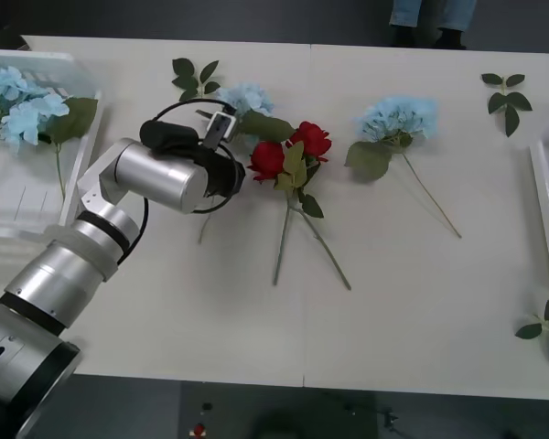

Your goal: Put the red flowers into the right box and the blue flowers into the left box

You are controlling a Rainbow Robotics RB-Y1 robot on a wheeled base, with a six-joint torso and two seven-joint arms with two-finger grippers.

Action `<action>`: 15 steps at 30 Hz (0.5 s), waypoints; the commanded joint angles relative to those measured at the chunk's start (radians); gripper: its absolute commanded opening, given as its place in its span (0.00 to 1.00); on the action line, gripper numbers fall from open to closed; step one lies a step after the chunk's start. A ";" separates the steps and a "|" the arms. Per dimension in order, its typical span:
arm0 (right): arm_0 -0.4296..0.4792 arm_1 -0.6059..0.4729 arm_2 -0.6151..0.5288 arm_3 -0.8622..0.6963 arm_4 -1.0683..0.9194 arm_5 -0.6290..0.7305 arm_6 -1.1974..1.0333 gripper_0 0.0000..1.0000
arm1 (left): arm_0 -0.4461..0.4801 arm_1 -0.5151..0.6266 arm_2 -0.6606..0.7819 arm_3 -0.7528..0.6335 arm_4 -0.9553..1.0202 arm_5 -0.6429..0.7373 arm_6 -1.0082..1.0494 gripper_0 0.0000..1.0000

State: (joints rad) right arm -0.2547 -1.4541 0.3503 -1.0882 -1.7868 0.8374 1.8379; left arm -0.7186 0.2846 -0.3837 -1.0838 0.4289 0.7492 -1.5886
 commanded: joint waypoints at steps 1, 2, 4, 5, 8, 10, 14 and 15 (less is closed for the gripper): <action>0.011 -0.025 -0.005 0.001 -0.028 -0.003 -0.039 1.00 | -0.035 -0.016 0.016 -0.044 0.017 -0.045 0.018 0.00; 0.011 -0.025 -0.005 -0.001 -0.039 -0.003 -0.035 1.00 | -0.035 -0.016 0.016 -0.047 0.019 -0.051 0.019 0.00; 0.011 -0.017 -0.005 -0.006 -0.071 -0.003 -0.028 1.00 | -0.035 -0.016 0.016 -0.053 0.028 -0.065 0.022 0.00; 0.009 -0.012 -0.005 -0.013 -0.094 -0.004 -0.020 1.00 | -0.033 -0.015 0.016 -0.057 0.033 -0.073 0.022 0.00; 0.000 0.008 -0.010 -0.041 -0.145 -0.009 -0.003 1.00 | -0.021 -0.005 0.016 -0.085 0.047 -0.074 0.027 0.00; -0.004 0.032 -0.025 -0.079 -0.160 -0.017 0.007 1.00 | 0.007 0.018 0.020 -0.142 0.057 -0.074 0.033 0.00; -0.004 0.092 -0.060 -0.176 -0.149 -0.072 0.023 1.00 | 0.100 0.091 0.065 -0.338 0.116 -0.040 0.039 0.00; -0.004 0.106 -0.063 -0.190 -0.146 -0.084 0.024 1.00 | 0.114 0.105 0.077 -0.372 0.131 -0.022 0.039 0.00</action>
State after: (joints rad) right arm -0.2548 -1.3834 0.3181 -1.2334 -1.9406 0.7732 1.8385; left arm -0.6449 0.3307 -0.3582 -1.3286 0.5234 0.6950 -1.5846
